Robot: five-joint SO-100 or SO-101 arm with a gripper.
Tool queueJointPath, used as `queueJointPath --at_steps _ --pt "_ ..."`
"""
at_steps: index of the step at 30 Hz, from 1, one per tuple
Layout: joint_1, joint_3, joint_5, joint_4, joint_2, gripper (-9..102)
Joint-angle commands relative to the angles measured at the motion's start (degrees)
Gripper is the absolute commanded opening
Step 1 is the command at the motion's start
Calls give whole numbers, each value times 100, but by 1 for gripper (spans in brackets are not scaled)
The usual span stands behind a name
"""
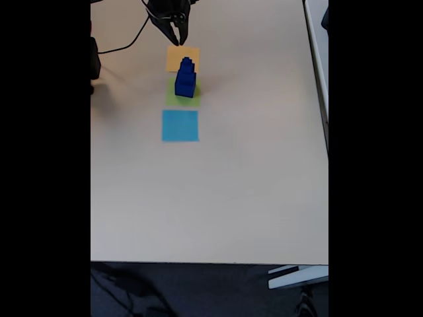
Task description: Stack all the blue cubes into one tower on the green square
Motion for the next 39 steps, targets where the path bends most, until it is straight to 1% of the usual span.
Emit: queueJointPath --at_steps 1,21,33,39 --pt "-105 -176 97 -26 97 0" --pt "-272 -439 229 -53 -167 0" --pt "-158 -519 62 9 -97 0" --pt "-44 -853 35 132 -176 0"
